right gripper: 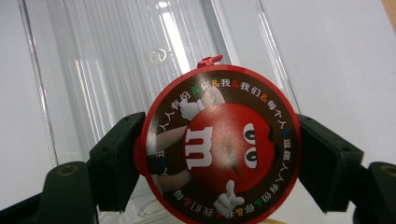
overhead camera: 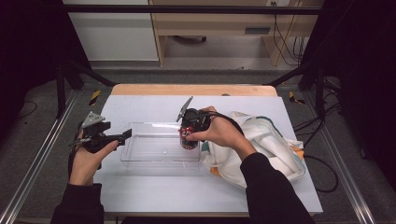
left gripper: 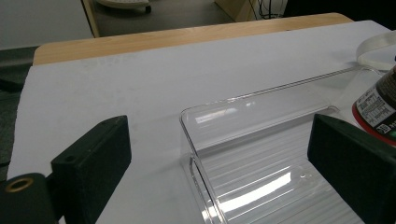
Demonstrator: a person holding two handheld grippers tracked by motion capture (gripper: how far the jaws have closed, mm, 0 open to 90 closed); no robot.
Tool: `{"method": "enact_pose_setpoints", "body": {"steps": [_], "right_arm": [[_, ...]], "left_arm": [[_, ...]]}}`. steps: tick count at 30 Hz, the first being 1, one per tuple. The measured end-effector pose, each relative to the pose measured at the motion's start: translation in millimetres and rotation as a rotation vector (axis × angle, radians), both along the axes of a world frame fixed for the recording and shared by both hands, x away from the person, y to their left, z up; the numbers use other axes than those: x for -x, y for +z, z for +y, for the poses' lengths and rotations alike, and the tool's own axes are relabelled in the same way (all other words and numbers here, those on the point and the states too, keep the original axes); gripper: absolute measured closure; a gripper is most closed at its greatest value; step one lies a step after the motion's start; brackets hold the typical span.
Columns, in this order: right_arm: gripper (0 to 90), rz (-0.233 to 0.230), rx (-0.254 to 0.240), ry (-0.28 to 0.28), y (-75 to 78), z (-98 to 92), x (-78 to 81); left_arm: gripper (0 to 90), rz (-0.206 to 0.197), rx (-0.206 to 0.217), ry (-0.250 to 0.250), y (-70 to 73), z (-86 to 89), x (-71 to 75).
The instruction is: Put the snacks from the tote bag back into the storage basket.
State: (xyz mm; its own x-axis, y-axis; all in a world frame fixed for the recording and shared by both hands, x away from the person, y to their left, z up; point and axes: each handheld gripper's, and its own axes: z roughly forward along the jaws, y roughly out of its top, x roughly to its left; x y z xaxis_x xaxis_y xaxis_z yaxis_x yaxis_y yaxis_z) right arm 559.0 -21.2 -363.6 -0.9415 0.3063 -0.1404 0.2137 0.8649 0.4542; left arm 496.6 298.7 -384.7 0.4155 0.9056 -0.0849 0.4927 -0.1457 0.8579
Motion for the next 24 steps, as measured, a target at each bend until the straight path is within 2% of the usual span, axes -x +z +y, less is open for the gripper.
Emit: {"method": "enact_pose_setpoints", "body": {"steps": [4,9,24], "right_arm": [[24.4,0.008,-0.003,-0.015,-1.4,0.7,0.4],[24.3,0.002,-0.002,-0.003,-5.2,1.0,-0.8],[24.3,0.015,0.012,-0.014,-15.7,4.1,-2.3]], "left_arm": [[6.3,0.001,0.000,-0.003,-0.2,-0.7,-0.1],[6.3,0.004,-0.004,-0.005,-0.6,-1.1,-0.2],[6.3,0.011,-0.006,-0.010,-2.5,-2.3,-1.0]]}}
